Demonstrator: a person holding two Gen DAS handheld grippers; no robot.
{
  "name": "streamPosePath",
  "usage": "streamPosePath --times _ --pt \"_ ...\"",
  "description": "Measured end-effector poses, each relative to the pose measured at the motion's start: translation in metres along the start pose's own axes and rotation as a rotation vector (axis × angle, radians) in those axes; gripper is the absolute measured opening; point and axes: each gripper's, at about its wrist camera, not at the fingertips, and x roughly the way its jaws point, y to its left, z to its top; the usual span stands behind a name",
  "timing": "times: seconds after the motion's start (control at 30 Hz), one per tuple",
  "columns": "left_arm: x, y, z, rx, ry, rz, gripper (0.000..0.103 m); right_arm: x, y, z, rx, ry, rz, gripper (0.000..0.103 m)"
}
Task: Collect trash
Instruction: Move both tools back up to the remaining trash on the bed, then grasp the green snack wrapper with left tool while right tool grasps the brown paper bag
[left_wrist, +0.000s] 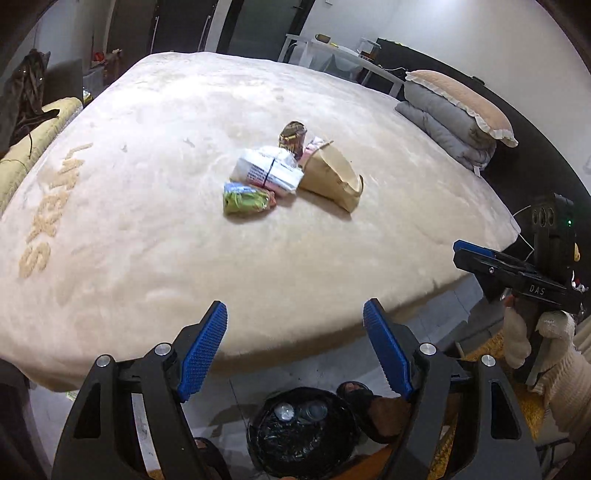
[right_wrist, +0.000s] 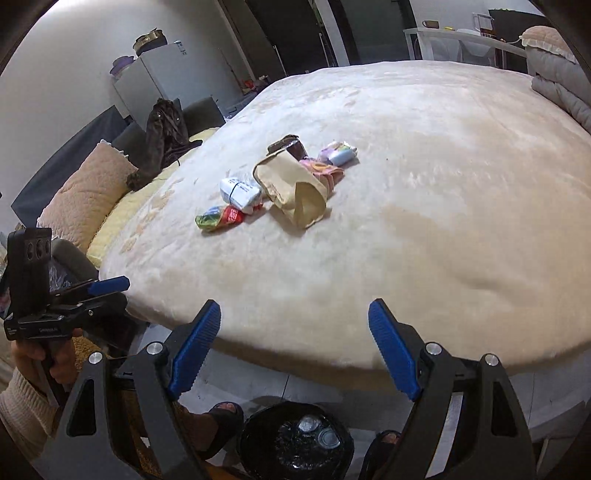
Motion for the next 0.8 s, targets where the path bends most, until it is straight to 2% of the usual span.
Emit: streamPosePath --times 0.23,0.27,0.3,0.43,0.67,0.73,0.8 --pt "0.029 0.015 0.043 0.003 0.0 0.022 0.075 0.024 0.009 0.035 -0.092 -0.017 -0.012 0.081" --pt "0.034 0.016 0.048 0.005 0.001 0.035 0.076 0.028 0.009 0.038 -0.1 -0.019 -0.016 0.081" --pt "0.04 0.019 0.054 0.005 0.003 0.046 0.082 0.03 0.009 0.042 -0.106 -0.023 -0.018 0.081" --pt "0.067 0.029 0.073 -0.004 0.036 0.052 0.083 0.041 0.005 0.057 -0.111 -0.033 -0.016 0.081" --pt "0.109 0.034 0.087 0.055 0.073 0.1 0.083 0.058 -0.002 0.07 -0.123 -0.027 -0.014 0.082" --pt "0.114 0.029 0.089 0.094 0.076 0.143 0.081 0.06 -0.004 0.072 -0.127 -0.028 -0.016 0.082" --pt "0.12 0.025 0.09 0.118 0.087 0.14 0.081 0.063 -0.006 0.073 -0.127 -0.024 -0.015 0.082"
